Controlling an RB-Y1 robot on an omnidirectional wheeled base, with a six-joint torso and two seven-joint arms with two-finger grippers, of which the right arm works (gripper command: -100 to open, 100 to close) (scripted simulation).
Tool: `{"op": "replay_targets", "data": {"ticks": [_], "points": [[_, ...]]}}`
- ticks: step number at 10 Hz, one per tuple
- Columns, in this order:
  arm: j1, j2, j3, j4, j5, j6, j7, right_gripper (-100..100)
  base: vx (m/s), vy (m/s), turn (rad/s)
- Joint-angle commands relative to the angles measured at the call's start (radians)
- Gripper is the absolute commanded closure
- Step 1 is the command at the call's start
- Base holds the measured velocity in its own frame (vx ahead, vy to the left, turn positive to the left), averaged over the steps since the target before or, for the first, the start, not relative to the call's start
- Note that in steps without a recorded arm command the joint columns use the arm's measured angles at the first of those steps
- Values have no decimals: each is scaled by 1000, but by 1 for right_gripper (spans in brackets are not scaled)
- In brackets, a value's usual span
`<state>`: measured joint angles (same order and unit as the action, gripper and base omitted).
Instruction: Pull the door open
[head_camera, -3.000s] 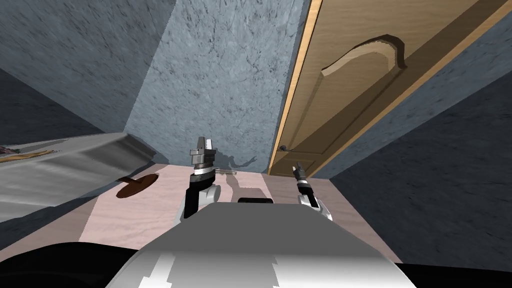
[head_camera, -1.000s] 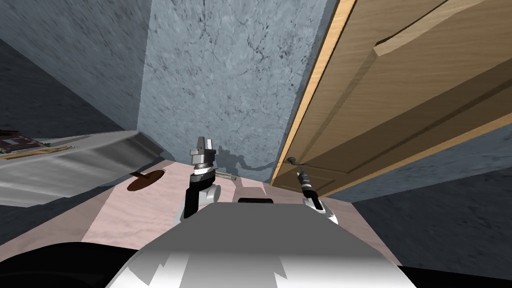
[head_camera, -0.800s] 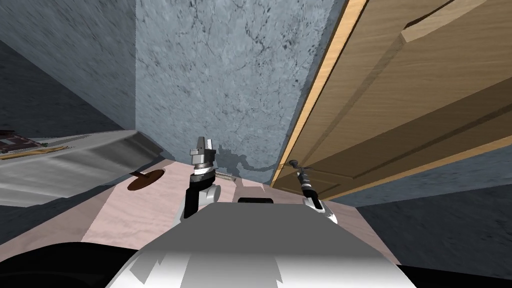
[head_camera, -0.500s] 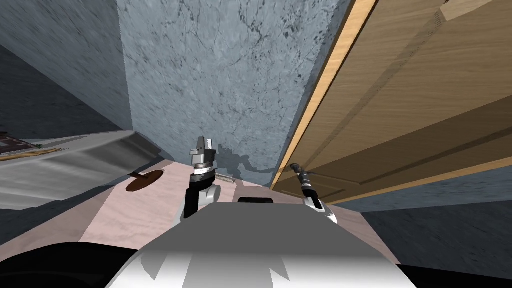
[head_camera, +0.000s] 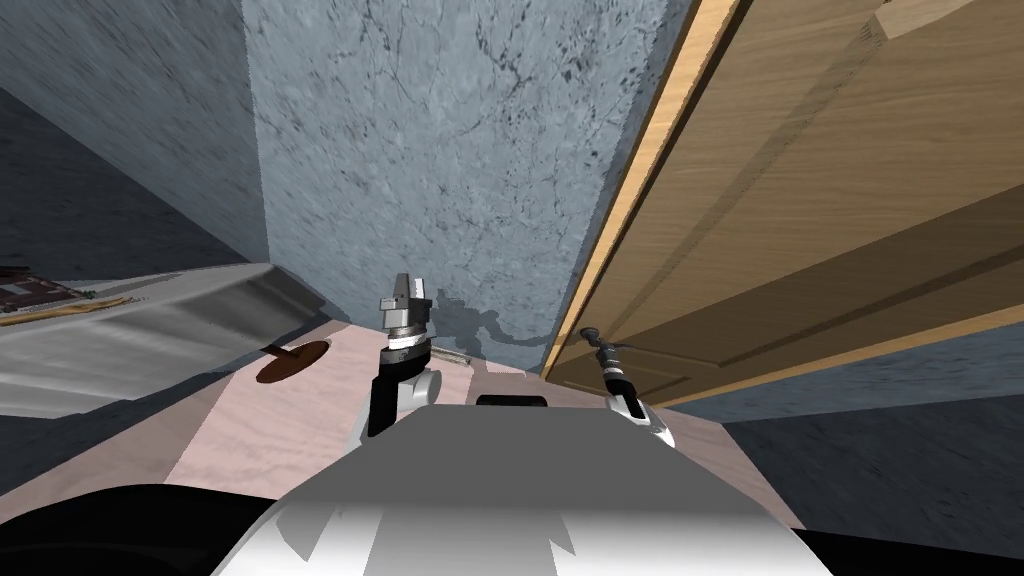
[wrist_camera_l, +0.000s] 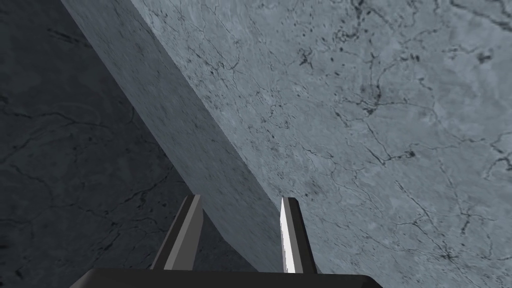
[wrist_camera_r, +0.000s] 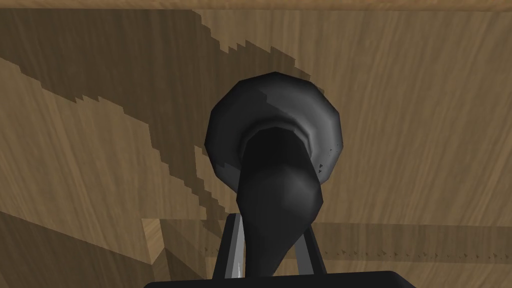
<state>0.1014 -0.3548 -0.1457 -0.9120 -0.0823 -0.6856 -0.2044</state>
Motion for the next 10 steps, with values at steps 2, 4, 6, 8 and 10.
{"op": "replay_targets", "data": {"ticks": [2, 4, 6, 8, 10], "points": [[15, -15, 13, -2, 4, -17, -18, 100, -60, -15, 71], [27, -27, 24, -4, 8, -32, -34, 100, -176, -37, 110], [46, -47, 41, -7, 14, -55, -58, 100, -222, -49, 146], [69, -71, 62, -11, 21, -83, -87, 100, -219, -48, 143], [85, -87, 76, -14, 26, -102, -107, 100, -227, -73, 147]]}}
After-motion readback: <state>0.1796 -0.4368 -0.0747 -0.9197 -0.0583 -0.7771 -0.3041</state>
